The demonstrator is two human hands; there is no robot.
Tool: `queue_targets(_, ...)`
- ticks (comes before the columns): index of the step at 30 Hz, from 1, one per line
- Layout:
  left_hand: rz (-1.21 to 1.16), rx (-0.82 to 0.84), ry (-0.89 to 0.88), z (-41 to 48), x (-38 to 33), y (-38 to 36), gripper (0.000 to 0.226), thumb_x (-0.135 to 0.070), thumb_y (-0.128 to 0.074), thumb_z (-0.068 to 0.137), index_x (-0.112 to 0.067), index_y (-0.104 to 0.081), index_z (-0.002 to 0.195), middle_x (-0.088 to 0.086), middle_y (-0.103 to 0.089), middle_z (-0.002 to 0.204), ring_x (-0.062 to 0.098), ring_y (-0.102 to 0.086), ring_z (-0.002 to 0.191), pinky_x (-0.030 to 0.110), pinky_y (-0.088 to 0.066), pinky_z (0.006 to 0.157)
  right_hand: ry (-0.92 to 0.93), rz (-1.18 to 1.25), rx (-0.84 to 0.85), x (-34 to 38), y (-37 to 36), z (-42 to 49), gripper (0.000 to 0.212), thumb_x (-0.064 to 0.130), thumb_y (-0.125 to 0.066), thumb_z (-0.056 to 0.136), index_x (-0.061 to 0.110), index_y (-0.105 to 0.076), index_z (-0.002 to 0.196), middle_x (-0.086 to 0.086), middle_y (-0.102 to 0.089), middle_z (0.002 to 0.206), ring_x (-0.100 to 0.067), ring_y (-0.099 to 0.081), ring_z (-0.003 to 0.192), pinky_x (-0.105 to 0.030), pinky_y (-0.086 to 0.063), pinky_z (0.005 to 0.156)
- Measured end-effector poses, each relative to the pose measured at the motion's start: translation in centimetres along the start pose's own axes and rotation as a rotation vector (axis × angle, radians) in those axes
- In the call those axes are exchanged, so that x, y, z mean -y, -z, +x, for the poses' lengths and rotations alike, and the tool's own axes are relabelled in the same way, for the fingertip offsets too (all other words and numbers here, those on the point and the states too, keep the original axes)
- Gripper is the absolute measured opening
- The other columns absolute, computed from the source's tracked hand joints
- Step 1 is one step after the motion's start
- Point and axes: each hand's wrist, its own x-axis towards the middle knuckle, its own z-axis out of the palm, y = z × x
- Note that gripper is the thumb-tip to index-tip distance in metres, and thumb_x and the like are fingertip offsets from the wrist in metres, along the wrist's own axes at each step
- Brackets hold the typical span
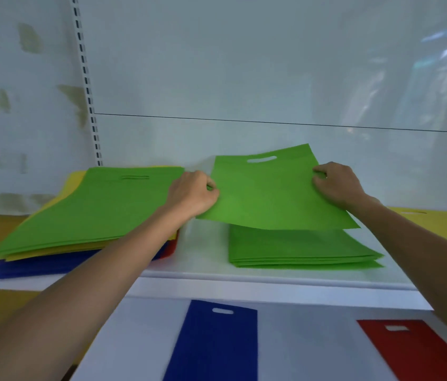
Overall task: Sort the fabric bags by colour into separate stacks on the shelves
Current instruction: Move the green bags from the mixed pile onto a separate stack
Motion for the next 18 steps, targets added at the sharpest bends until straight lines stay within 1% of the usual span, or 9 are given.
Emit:
queue_targets(3, -0.007, 0.037, 0.004, -0.4, -1.9, -2.5, 0.026, -0.023, -0.055, 0.083, -0.018, -0.071, 0.104, 0.005, -0.068, 0.112, 0.026, -0.061, 0.107, 0.034, -0.049, 0.09, 0.004, -0.033, 0.102, -3.1, 0.3, -0.6, 0.042, 0.018, -0.049, 0.094, 0.002, -0.048, 0.132, -0.018, -0.049, 0.135, -0.033, -0.044, 0.124, -0.04, -0.036, 0.104)
queue_targets(6, 0.012, 0.079, 0.03, -1.5, -2.9, -4.9, 0.027, -0.024, -0.055, 0.083, -0.018, -0.071, 0.104, 0.006, -0.068, 0.112, 0.026, -0.061, 0.106, 0.035, -0.049, 0.09, -0.009, -0.046, 0.226, -5.6, -0.4, -1.5, 0.048, 0.023, -0.049, 0.095, 0.003, -0.04, 0.138, -0.016, -0.041, 0.143, -0.03, -0.039, 0.13, -0.036, -0.032, 0.107)
queue_targets(9, 0.084, 0.142, 0.073, -3.1, -3.5, -7.1, 0.026, -0.026, -0.054, 0.086, -0.02, -0.07, 0.105, 0.005, -0.066, 0.115, 0.027, -0.058, 0.108, 0.031, -0.047, 0.085, -0.035, -0.094, 0.419, -7.3, -1.6, -2.6, 0.054, 0.028, -0.047, 0.096, 0.006, -0.032, 0.143, -0.013, -0.031, 0.15, -0.028, -0.031, 0.137, -0.03, -0.026, 0.109)
queue_targets(11, 0.078, 0.162, 0.108, -3.9, -3.7, -8.1, 0.026, -0.027, -0.053, 0.087, -0.02, -0.068, 0.108, 0.005, -0.064, 0.117, 0.027, -0.056, 0.108, 0.03, -0.045, 0.081, -0.045, -0.158, 0.537, -8.1, -2.5, -3.2, 0.052, 0.033, -0.042, 0.098, 0.01, -0.031, 0.144, -0.012, -0.029, 0.151, -0.027, -0.029, 0.138, -0.029, -0.024, 0.11)
queue_targets(12, 0.064, 0.157, 0.132, -4.1, -3.8, -8.3, 0.027, -0.027, -0.053, 0.087, -0.02, -0.066, 0.109, 0.005, -0.063, 0.118, 0.026, -0.056, 0.109, 0.03, -0.044, 0.079, -0.05, -0.174, 0.567, -8.4, -2.8, -3.3, 0.051, 0.035, -0.039, 0.099, 0.011, -0.033, 0.143, -0.011, -0.031, 0.151, -0.027, -0.03, 0.138, -0.03, -0.024, 0.111)
queue_targets(14, 0.054, 0.142, 0.167, -4.2, -3.9, -8.4, 0.027, -0.027, -0.052, 0.087, -0.021, -0.065, 0.11, 0.005, -0.062, 0.118, 0.027, -0.056, 0.107, 0.029, -0.042, 0.076, -0.041, -0.18, 0.574, -8.6, -3.0, -3.4, 0.048, 0.036, -0.034, 0.1, 0.012, -0.037, 0.141, -0.01, -0.034, 0.149, -0.028, -0.032, 0.136, -0.033, -0.025, 0.112)
queue_targets(16, 0.067, 0.155, 0.191, -4.0, -4.1, -8.2, 0.026, -0.027, -0.052, 0.088, -0.02, -0.066, 0.108, 0.006, -0.063, 0.114, 0.028, -0.057, 0.104, 0.027, -0.041, 0.074, -0.033, -0.177, 0.568, -8.6, -3.0, -3.3, 0.045, 0.033, -0.032, 0.101, 0.011, -0.04, 0.139, -0.01, -0.037, 0.148, -0.028, -0.034, 0.135, -0.034, -0.026, 0.111)
queue_targets(18, 0.089, 0.155, 0.21, -3.7, -4.2, -7.9, 0.025, -0.027, -0.051, 0.087, -0.018, -0.067, 0.104, 0.007, -0.063, 0.107, 0.029, -0.058, 0.102, 0.027, -0.04, 0.073, -0.028, -0.166, 0.547, -8.4, -2.9, -3.0, 0.043, 0.027, -0.029, 0.102, 0.005, -0.042, 0.137, -0.012, -0.039, 0.146, -0.029, -0.035, 0.134, -0.032, -0.027, 0.108)
